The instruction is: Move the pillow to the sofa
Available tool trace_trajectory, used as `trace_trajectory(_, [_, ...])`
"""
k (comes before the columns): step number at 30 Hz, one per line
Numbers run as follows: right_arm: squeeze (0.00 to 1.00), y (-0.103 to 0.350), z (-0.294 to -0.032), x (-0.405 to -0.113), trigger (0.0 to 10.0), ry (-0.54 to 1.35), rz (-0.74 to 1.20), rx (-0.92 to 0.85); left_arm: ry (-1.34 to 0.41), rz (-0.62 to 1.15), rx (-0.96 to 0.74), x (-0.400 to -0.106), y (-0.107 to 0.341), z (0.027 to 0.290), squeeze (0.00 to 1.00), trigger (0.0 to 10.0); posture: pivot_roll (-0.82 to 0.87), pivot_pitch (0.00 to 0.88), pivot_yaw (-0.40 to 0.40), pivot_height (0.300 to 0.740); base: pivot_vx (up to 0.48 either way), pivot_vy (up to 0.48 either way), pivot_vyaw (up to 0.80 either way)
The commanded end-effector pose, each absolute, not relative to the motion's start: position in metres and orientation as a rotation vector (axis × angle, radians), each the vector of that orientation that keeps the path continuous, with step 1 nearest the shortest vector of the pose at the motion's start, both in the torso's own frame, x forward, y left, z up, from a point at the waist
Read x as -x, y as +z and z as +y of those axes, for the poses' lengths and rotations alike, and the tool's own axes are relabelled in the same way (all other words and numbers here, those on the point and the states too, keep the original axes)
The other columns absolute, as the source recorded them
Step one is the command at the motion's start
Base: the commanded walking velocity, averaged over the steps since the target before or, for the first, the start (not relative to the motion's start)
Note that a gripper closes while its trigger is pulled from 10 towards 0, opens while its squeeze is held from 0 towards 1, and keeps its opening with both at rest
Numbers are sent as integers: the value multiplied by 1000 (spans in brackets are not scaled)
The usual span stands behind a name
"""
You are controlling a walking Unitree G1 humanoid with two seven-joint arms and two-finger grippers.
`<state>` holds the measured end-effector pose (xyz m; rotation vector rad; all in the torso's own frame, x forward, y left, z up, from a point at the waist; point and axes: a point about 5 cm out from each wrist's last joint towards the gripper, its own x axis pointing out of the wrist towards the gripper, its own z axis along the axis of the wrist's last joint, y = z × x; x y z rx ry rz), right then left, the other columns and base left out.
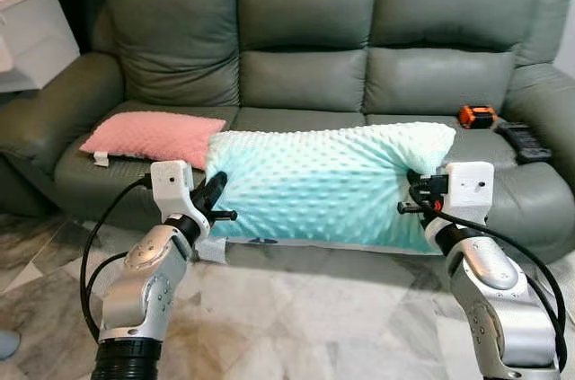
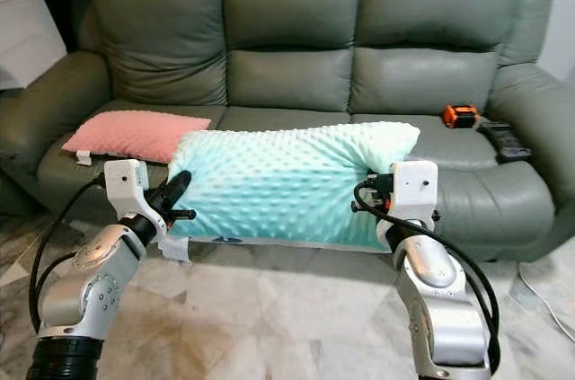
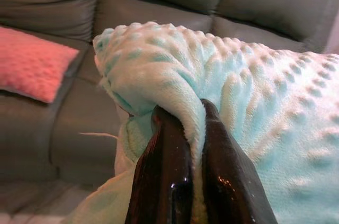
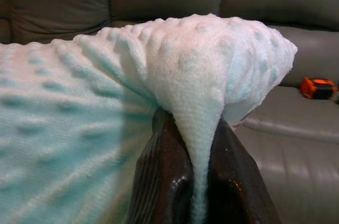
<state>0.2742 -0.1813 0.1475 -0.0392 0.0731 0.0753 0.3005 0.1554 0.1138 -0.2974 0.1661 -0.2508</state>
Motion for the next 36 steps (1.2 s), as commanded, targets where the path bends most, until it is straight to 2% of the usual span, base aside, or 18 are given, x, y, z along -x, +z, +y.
trace_trajectory(1, [0,155,-181,-274,10000,80,36,44,-258,157,290,-302,115,155,0,10000,-135,0,45,740,450,0,0])
trace_trajectory(16, [0,155,-180,-273,10000,77,37,43,-266,164,299,-301,114,153,0,10000,-137,0,48,740,448,0,0])
trace_trajectory(31, [0,154,-179,-273,10000,76,35,40,-258,185,282,-302,112,153,0,10000,-136,0,53,740,322,353,0])
trace_trajectory(36, [0,154,-179,-273,10000,74,36,37,-259,188,271,-303,112,153,0,10000,-134,0,55,740,0,428,0])
